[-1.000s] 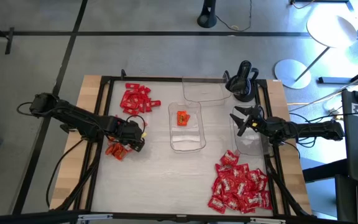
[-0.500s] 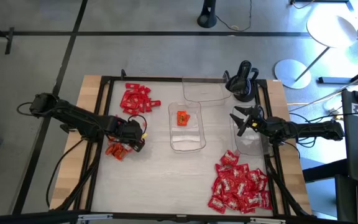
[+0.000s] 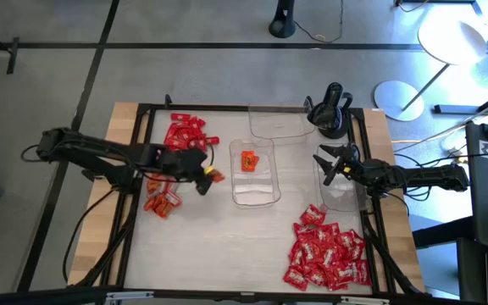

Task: Sort candy
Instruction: Put the orange chocolate into the bottom left transparent bin

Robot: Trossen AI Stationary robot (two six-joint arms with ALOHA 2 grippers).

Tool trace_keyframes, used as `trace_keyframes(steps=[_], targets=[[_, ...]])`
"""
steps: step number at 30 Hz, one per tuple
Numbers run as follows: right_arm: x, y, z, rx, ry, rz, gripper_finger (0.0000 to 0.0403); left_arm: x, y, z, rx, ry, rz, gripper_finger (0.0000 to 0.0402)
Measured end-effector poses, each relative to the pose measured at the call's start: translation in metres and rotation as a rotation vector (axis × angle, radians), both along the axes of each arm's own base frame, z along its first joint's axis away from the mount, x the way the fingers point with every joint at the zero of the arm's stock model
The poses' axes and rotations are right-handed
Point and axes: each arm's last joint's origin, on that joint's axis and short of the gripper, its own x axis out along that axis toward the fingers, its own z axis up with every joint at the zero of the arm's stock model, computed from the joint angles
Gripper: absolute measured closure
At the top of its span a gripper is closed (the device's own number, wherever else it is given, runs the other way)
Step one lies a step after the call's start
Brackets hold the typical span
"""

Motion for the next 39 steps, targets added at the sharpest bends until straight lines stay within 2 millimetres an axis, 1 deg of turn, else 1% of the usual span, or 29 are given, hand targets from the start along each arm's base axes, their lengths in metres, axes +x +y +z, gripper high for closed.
trace_keyframes(steps=[4, 6, 8, 11, 15, 20, 23, 26, 29, 33, 36, 39], targets=[[0.000, 0.000, 0.000, 0.000, 0.000, 0.000, 0.0173, 0.012, 0.011, 0.014, 0.071, -0.177, -0.008, 0.0362], [0.000, 0.000, 0.000, 0.000, -0.001, 0.000, 0.0173, 0.018, 0.018, 0.016, 0.128, -0.214, -0.018, 0.0362], [0.000, 0.000, 0.000, 0.000, -0.001, 0.000, 0.0173, 0.023, 0.024, 0.014, 0.174, -0.220, -0.007, 0.0361], [0.000, 0.000, 0.000, 0.000, -0.001, 0.000, 0.0173, 0.036, 0.033, 0.009, 0.218, -0.253, 0.016, 0.0360], [0.000, 0.000, 0.000, 0.000, -0.001, 0.000, 0.0173, 0.057, 0.040, -0.004, 0.261, -0.288, 0.016, 0.0363], [0.000, 0.000, 0.000, 0.000, -0.002, 0.000, 0.0173, 0.082, 0.043, -0.022, 0.303, -0.184, -0.020, 0.0359], [0.000, 0.000, 0.000, 0.000, -0.002, -0.001, 0.0173, 0.099, 0.044, -0.029, 0.332, -0.155, -0.048, 0.0358], [0.000, 0.000, 0.000, 0.000, -0.002, -0.001, 0.0173, 0.110, 0.045, -0.032, 0.382, -0.134, -0.090, 0.0357], [0.000, 0.000, 0.000, 0.000, -0.001, 0.000, 0.0173, 0.113, 0.045, -0.038, 0.423, -0.099, -0.127, 0.0357], [0.000, 0.000, 0.000, 0.000, -0.001, 0.000, 0.0173, 0.113, 0.047, -0.037, 0.462, -0.092, -0.149, 0.0350], [0.000, 0.000, 0.000, 0.000, -0.001, 0.000, 0.0173, 0.113, 0.048, -0.037, 0.471, -0.085, -0.157, 0.0320], [0.000, 0.000, 0.000, 0.000, -0.001, -0.002, 0.0173, 0.113, 0.049, -0.037, 0.466, -0.088, -0.151, 0.0274]])
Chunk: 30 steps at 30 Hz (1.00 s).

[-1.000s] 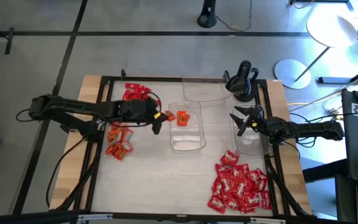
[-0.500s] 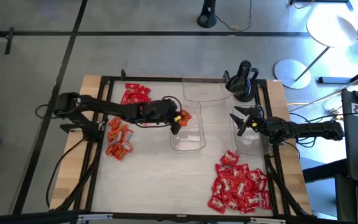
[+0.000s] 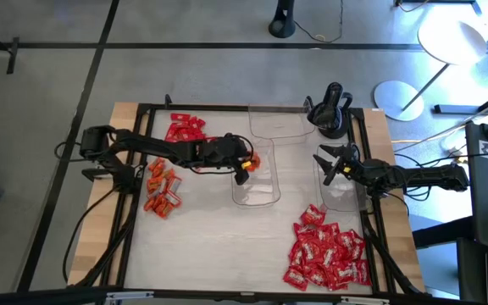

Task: Sort candy
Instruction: Put the orange chocolate into the bottom left transparent bin

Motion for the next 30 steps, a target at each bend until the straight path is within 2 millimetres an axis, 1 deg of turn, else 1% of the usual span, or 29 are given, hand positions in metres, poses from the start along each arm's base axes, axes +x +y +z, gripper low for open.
trace_keyframes(steps=[4, 5, 7, 10, 12, 17, 20, 23, 26, 30], targets=[[0.000, 0.000, 0.000, 0.000, 0.000, -0.001, 0.0173, -0.002, 0.000, 0.004, -0.009, 0.005, -0.010, 0.0214], [0.000, 0.000, 0.000, 0.000, 0.000, -0.001, 0.0173, -0.003, -0.001, 0.008, -0.019, 0.015, -0.021, 0.0202], [0.000, 0.000, 0.000, 0.000, 0.000, -0.001, 0.0173, -0.007, -0.002, 0.024, -0.044, 0.035, -0.022, 0.0186], [0.000, 0.000, 0.000, 0.000, 0.000, -0.001, 0.0173, -0.021, -0.008, 0.044, -0.094, 0.132, -0.005, 0.0175], [0.000, 0.000, 0.000, -0.001, 0.000, -0.003, 0.0173, -0.035, -0.013, 0.051, -0.134, 0.224, 0.011, 0.0175], [0.000, 0.000, 0.000, -0.001, 0.001, -0.002, 0.0173, -0.071, -0.025, 0.066, -0.262, 0.343, 0.103, 0.0183], [0.000, 0.000, 0.000, -0.001, 0.001, -0.003, 0.0173, -0.090, -0.030, 0.068, -0.324, 0.417, 0.176, 0.0188], [0.000, 0.000, 0.000, -0.001, 0.001, -0.003, 0.0173, -0.104, -0.035, 0.069, -0.359, 0.457, 0.214, 0.0192], [0.000, 0.000, 0.000, -0.001, 0.001, -0.002, 0.0173, -0.115, -0.039, 0.064, -0.397, 0.502, 0.264, 0.0196], [0.000, 0.000, 0.000, -0.001, 0.001, -0.002, 0.0173, -0.130, -0.043, 0.050, -0.454, 0.604, 0.391, 0.0200]])
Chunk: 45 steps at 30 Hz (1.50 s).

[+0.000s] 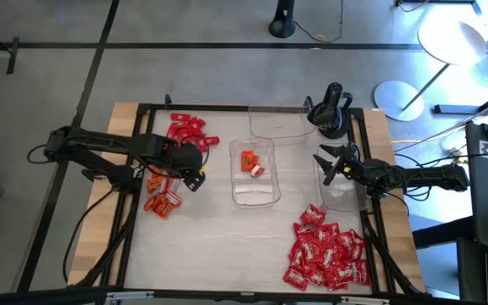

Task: Sort candy
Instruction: Put the orange chocolate into the bottom left transparent bin

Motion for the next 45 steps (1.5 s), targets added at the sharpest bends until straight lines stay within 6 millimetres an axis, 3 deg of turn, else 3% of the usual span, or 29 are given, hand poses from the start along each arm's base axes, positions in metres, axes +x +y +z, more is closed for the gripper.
trace_keyframes(steps=[12, 23, 45], targets=[[0.000, 0.000, 0.000, 0.000, -0.004, 0.000, 0.0173, -0.021, -0.004, -0.037, -0.031, 0.173, 0.183, 0.0196], [0.000, 0.000, 0.000, 0.001, -0.010, 0.000, 0.0173, -0.027, 0.003, -0.061, -0.080, 0.196, 0.226, 0.0124], [0.000, 0.000, 0.001, 0.003, -0.014, 0.000, 0.0173, -0.038, 0.003, -0.115, -0.079, 0.220, 0.283, 0.0121]])
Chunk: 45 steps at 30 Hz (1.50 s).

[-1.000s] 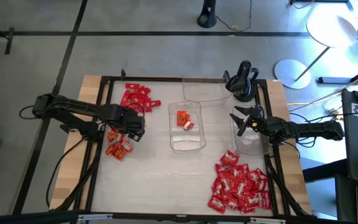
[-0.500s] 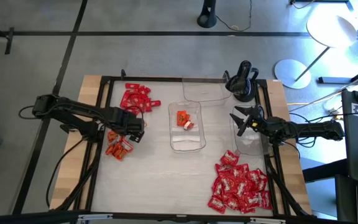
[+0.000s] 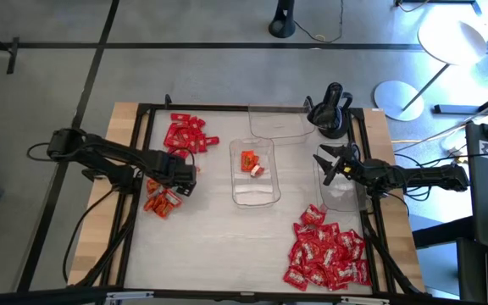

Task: Sort candy
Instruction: Put the orange chocolate into the bottom left transparent bin

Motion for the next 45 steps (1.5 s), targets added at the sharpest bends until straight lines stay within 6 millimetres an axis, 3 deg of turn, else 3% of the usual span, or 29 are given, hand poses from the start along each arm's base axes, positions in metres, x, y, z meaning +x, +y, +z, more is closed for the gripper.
trace_keyframes(steps=[7, 19, 35, 45], targets=[[0.000, 0.000, 0.000, 0.001, -0.001, 0.000, 0.0173, -0.002, 0.000, -0.013, 0.004, -0.043, 0.013, 0.0121], [0.000, 0.000, 0.000, 0.002, 0.000, 0.000, 0.0173, -0.007, 0.000, -0.019, 0.003, -0.036, 0.024, 0.0124], [0.000, 0.000, 0.000, 0.001, 0.004, 0.000, 0.0173, -0.007, 0.000, -0.020, -0.007, -0.037, 0.012, 0.0257], [0.000, 0.000, 0.000, 0.001, 0.004, 0.001, 0.0173, 0.004, -0.001, -0.007, -0.010, -0.089, -0.052, 0.0274]])
